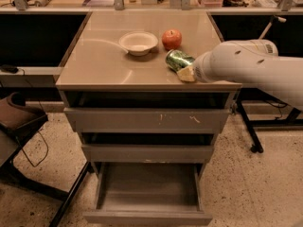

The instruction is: Pick green can from bottom drawer and place on counter

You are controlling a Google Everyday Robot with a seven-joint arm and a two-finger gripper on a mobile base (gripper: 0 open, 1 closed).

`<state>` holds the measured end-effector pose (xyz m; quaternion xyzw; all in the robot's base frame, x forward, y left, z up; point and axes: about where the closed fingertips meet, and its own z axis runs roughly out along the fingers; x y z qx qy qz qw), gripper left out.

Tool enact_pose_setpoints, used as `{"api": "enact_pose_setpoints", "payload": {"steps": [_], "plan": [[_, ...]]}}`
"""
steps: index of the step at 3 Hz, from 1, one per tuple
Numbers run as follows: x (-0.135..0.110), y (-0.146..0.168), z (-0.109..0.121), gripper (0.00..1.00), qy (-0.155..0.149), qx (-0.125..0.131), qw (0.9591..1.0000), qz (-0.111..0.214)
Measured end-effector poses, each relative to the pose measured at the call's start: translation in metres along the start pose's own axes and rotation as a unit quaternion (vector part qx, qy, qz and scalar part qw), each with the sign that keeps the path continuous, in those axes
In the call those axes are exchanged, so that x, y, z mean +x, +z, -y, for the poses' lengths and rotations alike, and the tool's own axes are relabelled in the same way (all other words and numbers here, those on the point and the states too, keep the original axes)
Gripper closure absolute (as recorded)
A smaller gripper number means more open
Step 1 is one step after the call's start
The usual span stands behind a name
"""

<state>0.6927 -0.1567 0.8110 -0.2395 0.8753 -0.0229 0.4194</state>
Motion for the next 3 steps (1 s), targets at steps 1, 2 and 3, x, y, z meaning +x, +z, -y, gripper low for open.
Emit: {"api": "enact_pose_setpoints", "payload": {"steps": [1, 2, 3], "plan": [[-0.0059, -0.0053, 0.0020, 1.00, 0.000, 0.000, 1.0000, 0.000], [-0.0059, -0.0053, 0.0020, 0.81, 0.000, 0.000, 1.0000, 0.000], [-0.0059, -0.0053, 0.0020, 0.58, 0.000, 0.000, 1.0000, 0.000]]}}
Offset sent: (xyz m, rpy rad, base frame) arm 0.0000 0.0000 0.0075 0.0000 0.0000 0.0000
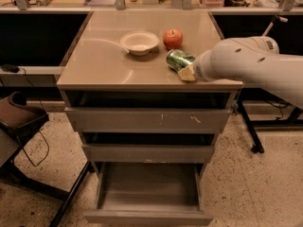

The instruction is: Pick green can from bottom drawer and place on counter

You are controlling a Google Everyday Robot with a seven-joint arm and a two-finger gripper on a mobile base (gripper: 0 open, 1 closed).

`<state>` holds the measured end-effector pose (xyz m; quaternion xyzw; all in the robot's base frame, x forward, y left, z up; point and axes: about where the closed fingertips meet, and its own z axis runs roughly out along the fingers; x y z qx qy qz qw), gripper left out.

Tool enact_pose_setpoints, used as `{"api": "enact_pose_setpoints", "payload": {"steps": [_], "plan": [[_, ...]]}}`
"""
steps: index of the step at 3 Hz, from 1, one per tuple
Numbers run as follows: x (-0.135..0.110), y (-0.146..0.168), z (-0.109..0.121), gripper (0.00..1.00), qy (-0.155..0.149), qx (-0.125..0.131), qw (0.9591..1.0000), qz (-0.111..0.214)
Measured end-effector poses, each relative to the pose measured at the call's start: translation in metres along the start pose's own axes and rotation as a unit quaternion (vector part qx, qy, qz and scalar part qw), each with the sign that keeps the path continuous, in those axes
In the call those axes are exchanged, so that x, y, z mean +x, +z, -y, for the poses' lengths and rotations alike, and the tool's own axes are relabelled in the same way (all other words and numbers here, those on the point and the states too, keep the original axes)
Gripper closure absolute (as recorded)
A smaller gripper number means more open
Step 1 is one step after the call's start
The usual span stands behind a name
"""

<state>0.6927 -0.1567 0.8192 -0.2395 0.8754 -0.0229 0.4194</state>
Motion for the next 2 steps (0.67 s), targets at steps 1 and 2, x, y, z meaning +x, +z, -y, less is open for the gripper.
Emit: {"api": "enact_pose_setpoints", "payload": {"steps": [1, 2], "plan": [[0.0000, 0.0000, 0.0000, 0.35, 0.000, 0.000, 1.0000, 0.000], [0.0000, 0.0000, 0.0000, 0.11, 0.000, 0.000, 1.0000, 0.000]]}}
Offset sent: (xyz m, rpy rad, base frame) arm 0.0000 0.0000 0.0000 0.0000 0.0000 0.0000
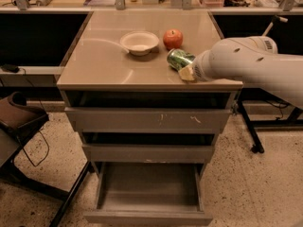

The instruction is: Pick green can from bottom drawer and place on counter

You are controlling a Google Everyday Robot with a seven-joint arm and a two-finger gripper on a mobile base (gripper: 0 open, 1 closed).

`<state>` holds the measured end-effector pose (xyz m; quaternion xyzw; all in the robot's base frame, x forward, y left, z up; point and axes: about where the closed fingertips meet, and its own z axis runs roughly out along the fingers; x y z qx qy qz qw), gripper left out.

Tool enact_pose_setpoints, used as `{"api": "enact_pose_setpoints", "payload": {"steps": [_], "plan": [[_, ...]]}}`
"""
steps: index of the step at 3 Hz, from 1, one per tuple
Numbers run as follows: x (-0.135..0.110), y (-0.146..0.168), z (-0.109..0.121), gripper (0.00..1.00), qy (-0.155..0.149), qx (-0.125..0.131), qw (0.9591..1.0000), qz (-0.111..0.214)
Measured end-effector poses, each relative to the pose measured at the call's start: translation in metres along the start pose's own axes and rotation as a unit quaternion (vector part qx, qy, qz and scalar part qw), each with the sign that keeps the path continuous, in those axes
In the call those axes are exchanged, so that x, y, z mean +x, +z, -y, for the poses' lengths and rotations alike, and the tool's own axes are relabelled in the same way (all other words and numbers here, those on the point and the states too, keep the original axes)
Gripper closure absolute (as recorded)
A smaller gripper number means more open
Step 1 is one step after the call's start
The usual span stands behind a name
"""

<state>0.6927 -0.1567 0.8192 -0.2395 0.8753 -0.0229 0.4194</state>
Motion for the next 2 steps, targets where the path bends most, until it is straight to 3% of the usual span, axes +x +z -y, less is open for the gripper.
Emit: {"api": "enact_pose_setpoints", "payload": {"steps": [1, 2], "plan": [[0.0000, 0.0000, 0.0000, 0.00, 0.000, 0.000, 1.0000, 0.000], [0.0000, 0.0000, 0.0000, 0.00, 0.000, 0.000, 1.0000, 0.000]]}}
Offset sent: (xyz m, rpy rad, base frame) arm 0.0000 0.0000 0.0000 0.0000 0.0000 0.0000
